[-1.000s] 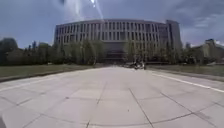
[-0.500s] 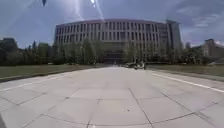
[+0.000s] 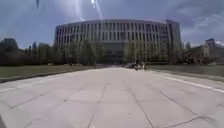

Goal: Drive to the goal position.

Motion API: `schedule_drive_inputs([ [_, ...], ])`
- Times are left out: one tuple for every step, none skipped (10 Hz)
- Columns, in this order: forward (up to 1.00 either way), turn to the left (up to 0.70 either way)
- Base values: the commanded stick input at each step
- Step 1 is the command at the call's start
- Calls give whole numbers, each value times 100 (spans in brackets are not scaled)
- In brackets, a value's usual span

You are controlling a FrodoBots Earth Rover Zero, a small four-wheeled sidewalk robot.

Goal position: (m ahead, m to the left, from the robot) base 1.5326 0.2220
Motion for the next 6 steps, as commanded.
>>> schedule_drive_inputs([
  [49, -8],
  [33, -3],
  [17, 0],
  [0, 0],
  [15, 0],
  [31, 0],
])
